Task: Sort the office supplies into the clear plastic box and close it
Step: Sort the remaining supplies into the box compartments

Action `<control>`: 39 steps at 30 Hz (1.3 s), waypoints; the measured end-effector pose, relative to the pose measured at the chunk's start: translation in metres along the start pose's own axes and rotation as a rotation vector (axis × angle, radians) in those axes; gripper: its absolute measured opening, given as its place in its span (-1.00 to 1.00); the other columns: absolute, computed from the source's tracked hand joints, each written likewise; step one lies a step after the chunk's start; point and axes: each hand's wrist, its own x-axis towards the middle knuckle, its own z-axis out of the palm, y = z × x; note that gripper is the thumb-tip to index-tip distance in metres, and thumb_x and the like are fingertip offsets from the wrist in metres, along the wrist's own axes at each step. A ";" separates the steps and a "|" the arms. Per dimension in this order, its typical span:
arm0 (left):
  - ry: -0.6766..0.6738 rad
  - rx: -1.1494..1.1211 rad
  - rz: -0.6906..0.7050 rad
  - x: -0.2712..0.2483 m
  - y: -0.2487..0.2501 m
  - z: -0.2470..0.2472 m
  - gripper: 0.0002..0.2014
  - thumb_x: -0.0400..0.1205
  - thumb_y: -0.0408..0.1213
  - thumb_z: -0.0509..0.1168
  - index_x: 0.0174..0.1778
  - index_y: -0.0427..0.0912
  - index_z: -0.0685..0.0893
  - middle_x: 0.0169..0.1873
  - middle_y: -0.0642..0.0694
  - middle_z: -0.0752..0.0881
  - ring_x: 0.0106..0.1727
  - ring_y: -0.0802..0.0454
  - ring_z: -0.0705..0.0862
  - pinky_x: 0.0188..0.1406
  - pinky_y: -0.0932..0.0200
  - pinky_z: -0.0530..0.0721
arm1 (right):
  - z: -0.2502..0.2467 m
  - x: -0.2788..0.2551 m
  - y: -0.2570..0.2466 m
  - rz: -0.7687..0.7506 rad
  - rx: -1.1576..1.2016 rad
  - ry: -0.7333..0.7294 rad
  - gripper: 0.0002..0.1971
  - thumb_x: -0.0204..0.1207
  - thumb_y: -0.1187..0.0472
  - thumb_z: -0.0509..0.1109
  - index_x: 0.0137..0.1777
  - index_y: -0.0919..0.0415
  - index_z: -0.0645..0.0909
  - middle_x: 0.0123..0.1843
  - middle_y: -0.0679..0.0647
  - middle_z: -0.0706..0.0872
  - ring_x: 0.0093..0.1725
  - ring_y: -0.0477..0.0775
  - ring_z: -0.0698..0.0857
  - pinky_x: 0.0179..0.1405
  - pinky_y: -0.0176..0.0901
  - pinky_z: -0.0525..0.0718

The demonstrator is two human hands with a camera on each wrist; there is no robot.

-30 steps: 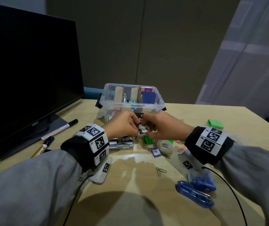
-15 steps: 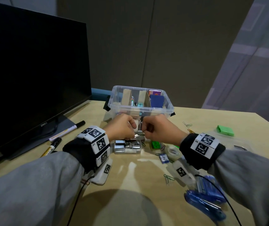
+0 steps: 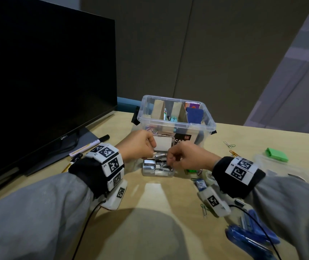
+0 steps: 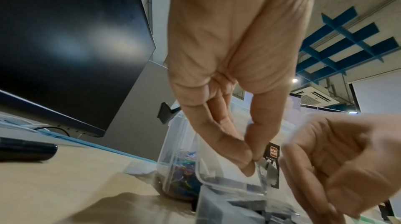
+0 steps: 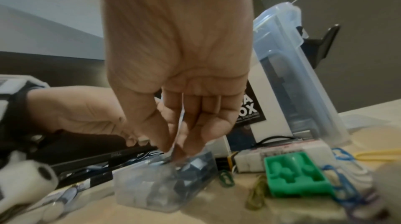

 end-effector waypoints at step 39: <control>-0.136 0.681 0.166 -0.013 -0.006 0.003 -0.82 0.64 -0.20 0.36 0.12 0.01 0.78 0.02 0.06 0.75 0.07 0.14 0.49 0.12 0.15 0.60 | 0.016 0.015 -0.011 0.275 0.394 0.191 -0.92 0.48 0.32 0.53 -0.24 0.26 0.74 -0.35 0.12 0.77 -0.38 -0.05 0.71 -0.33 -0.24 0.71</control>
